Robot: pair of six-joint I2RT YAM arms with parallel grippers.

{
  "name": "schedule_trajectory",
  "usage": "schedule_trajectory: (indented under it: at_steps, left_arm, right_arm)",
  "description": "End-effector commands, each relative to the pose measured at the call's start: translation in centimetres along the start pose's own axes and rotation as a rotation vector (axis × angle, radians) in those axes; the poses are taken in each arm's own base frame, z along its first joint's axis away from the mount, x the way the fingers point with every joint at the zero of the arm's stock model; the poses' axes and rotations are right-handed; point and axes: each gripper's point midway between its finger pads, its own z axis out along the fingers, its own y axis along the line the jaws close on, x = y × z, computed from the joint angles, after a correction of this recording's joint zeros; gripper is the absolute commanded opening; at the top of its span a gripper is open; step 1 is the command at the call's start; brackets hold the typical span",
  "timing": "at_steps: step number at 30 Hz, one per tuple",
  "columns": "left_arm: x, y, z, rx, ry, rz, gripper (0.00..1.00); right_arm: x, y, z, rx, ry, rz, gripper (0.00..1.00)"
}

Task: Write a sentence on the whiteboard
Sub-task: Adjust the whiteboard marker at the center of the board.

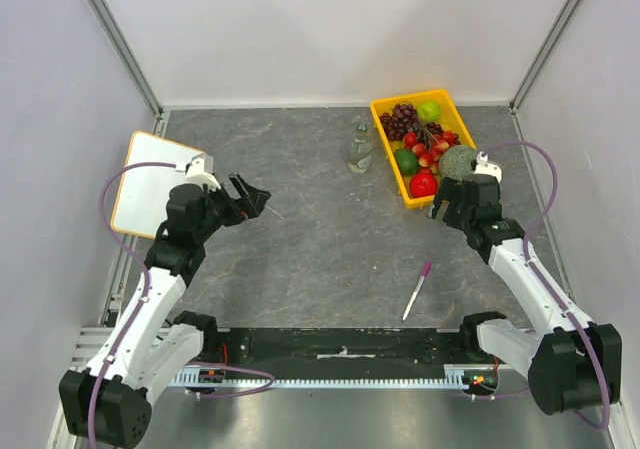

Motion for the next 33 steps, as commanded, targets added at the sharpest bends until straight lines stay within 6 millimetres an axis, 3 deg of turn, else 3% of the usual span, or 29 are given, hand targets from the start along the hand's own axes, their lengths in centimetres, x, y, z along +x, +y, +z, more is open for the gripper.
schedule_trajectory:
  at_steps: [1, 8, 20, 25, 29, 33]
  left_arm:
    - [1.2, -0.7, -0.5, 0.041, 0.064, -0.011, 1.0]
    - [2.9, -1.2, 0.0, 0.083, 0.198, 0.035, 1.0]
    - [3.6, -1.1, 0.0, 0.083, 0.25, 0.047, 1.0]
    - [3.2, -1.8, -0.2, 0.099, 0.263, 0.054, 0.99]
    - [2.7, -2.4, -0.5, 0.118, 0.261, 0.065, 0.99]
    - [2.2, -3.2, -0.7, 0.151, 0.26, 0.066, 0.98]
  right_arm:
    - [0.6, 1.0, -2.1, -0.064, 0.083, -0.027, 0.98]
    - [6.8, 1.8, -3.1, -0.126, 0.375, -0.008, 0.98]
    - [15.3, 1.4, -4.7, -0.113, 0.612, 0.072, 0.98]
    - [17.3, 1.5, -4.9, -0.127, 0.663, 0.123, 0.98]
    - [18.2, 2.5, -5.4, -0.168, 0.688, 0.15, 0.98]
    - [20.3, 3.7, -6.6, -0.207, 0.773, 0.188, 0.98]
